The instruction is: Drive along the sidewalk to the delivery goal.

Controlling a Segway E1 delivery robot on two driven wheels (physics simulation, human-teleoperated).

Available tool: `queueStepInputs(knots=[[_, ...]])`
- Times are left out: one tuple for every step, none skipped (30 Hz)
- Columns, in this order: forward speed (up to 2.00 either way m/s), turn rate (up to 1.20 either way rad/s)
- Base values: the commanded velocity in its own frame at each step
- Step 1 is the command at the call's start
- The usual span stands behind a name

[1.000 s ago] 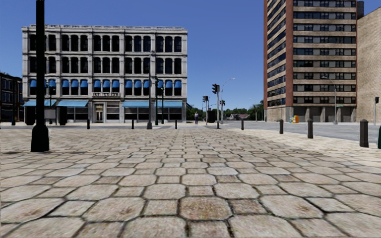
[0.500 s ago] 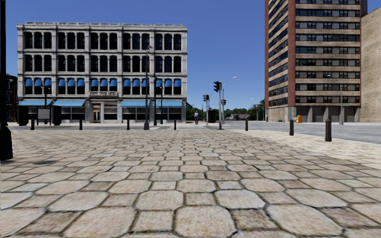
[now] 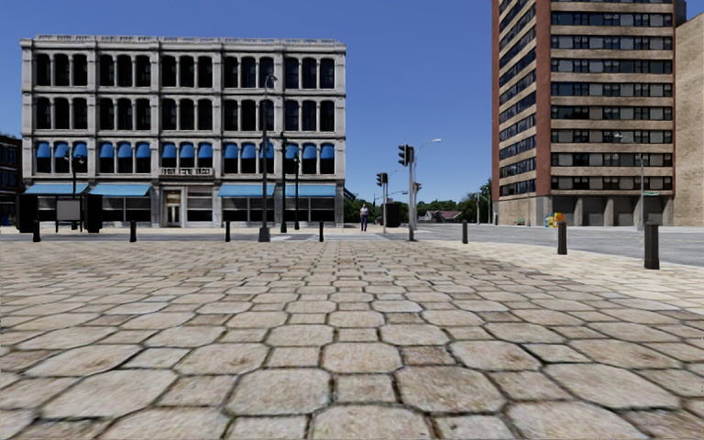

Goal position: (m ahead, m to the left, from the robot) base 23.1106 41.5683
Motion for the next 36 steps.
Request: queueStepInputs(knots=[[2.00,0.00],[2.00,0.00],[2.00,0.00],[2.00,0.00],[2.00,0.00],[2.00,0.00],[2.00,0.00],[2.00,0.00],[2.00,0.00],[2.00,0.00],[2.00,0.00],[2.00,0.00],[2.00,0.00],[2.00,0.00],[2.00,0.00],[2.00,0.00],[2.00,0.00],[2.00,0.00],[2.00,0.00],[2.00,0.00],[2.00,0.00],[2.00,0.00],[2.00,0.00],[2.00,0.00],[2.00,0.00],[2.00,0.00],[2.00,0.00],[2.00,0.00],[2.00,0.00],[2.00,0.00],[2.00,0.00],[2.00,0.00],[2.00,0.00],[2.00,0.00],[2.00,0.00],[2.00,0.00]])
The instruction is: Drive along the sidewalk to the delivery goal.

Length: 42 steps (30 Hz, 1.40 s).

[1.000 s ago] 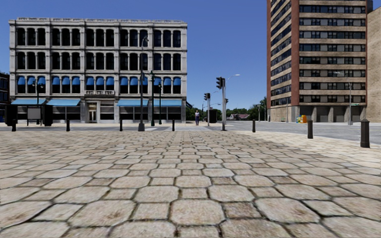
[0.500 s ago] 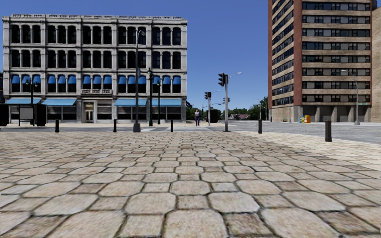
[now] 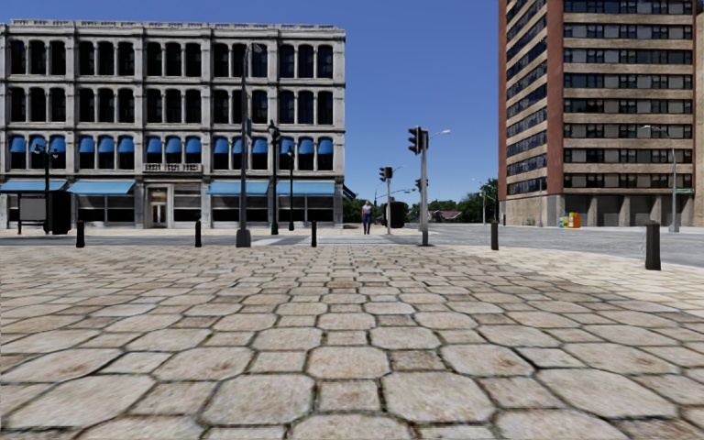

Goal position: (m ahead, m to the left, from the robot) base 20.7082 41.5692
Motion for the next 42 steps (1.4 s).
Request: queueStepInputs(knots=[[2.00,0.00],[2.00,0.00],[2.00,0.00],[2.00,0.04],[2.00,0.28],[2.00,0.34],[2.00,0.35],[2.00,0.16],[2.00,0.01],[2.00,0.00],[2.00,0.00],[2.00,0.00],[2.00,0.00],[2.00,0.00],[2.00,0.00],[2.00,0.00],[2.00,0.00],[2.00,0.00],[2.00,0.00],[2.00,0.00],[2.00,0.00],[2.00,0.00],[2.00,0.00],[2.00,0.00],[2.00,0.00],[2.00,0.00],[2.00,0.00],[2.00,0.00],[2.00,0.00],[2.00,0.00],[2.00,0.00],[2.00,0.00],[2.00,0.00],[2.00,0.00],[2.00,0.41],[2.00,0.84],[2.00,0.92],[2.00,0.94],[2.00,0.19],[2.00,0.04],[2.00,0.00],[2.00,0.00]])
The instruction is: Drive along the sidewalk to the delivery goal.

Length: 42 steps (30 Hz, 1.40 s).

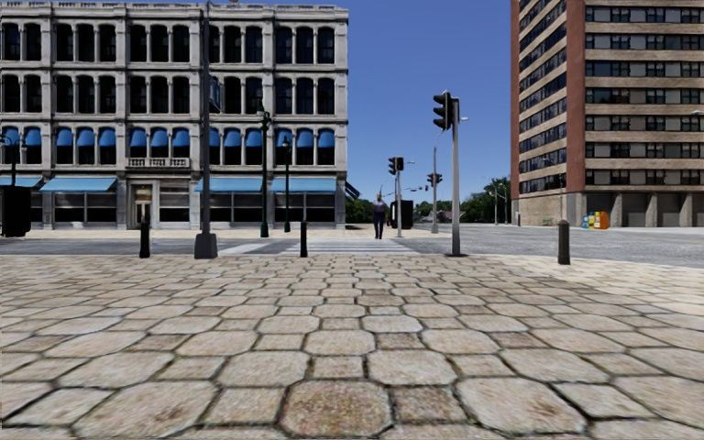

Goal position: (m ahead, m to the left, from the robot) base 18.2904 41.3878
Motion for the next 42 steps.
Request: queueStepInputs(knots=[[2.00,0.00],[2.00,0.00],[2.00,0.00],[2.00,0.00],[2.00,0.00],[2.00,0.00],[2.00,0.00],[2.00,0.00],[2.00,0.00],[2.00,0.00],[2.00,0.00],[2.00,0.00],[2.00,0.00],[2.00,0.00],[2.00,0.00],[2.00,0.00],[2.00,0.00],[2.00,0.00],[2.00,0.00],[2.00,0.00],[2.00,0.00],[2.00,0.00],[2.00,0.00],[2.00,0.00],[2.00,0.00],[2.00,0.00],[2.00,0.00],[2.00,0.00],[2.00,0.00],[2.00,0.00],[2.00,0.00],[2.00,0.00],[2.00,0.00],[2.00,0.00],[2.00,0.00],[2.00,0.00],[2.00,0.00],[2.00,0.00],[2.00,0.00],[2.00,0.00],[2.00,0.00],[2.00,0.00]])
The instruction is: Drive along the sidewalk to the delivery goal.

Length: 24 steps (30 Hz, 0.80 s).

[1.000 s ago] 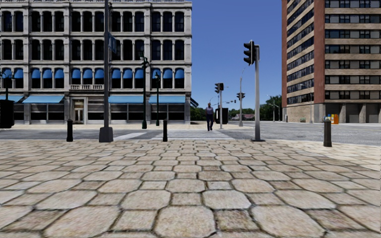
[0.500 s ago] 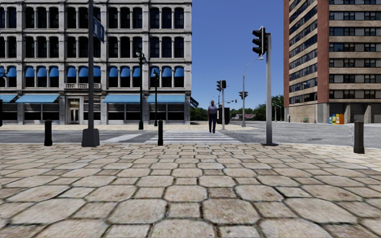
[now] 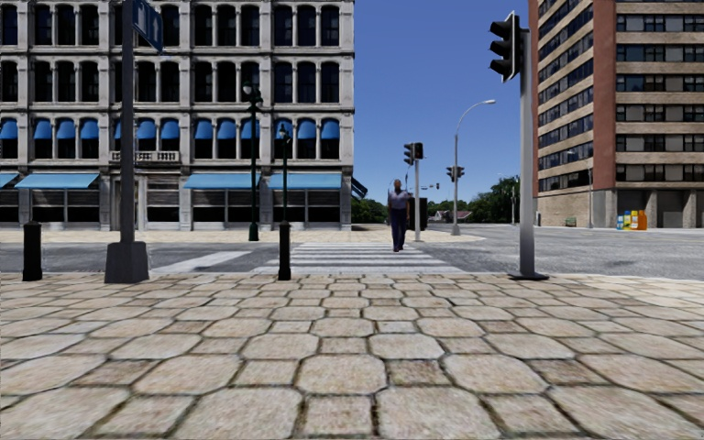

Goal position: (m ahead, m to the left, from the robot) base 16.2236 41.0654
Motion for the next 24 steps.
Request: queueStepInputs(knots=[[2.00,0.00],[2.00,0.00],[2.00,0.00],[2.00,0.00],[2.00,0.00],[2.00,0.00],[2.00,0.00],[2.00,0.00],[2.00,0.00],[2.00,0.00],[2.00,0.00],[2.00,0.00],[2.00,0.00],[2.00,0.00],[2.00,0.00],[2.00,0.00],[2.00,0.00],[2.00,0.00],[2.00,0.00],[2.00,0.00],[2.00,0.00],[2.00,0.00],[2.00,0.00],[2.00,0.00]])
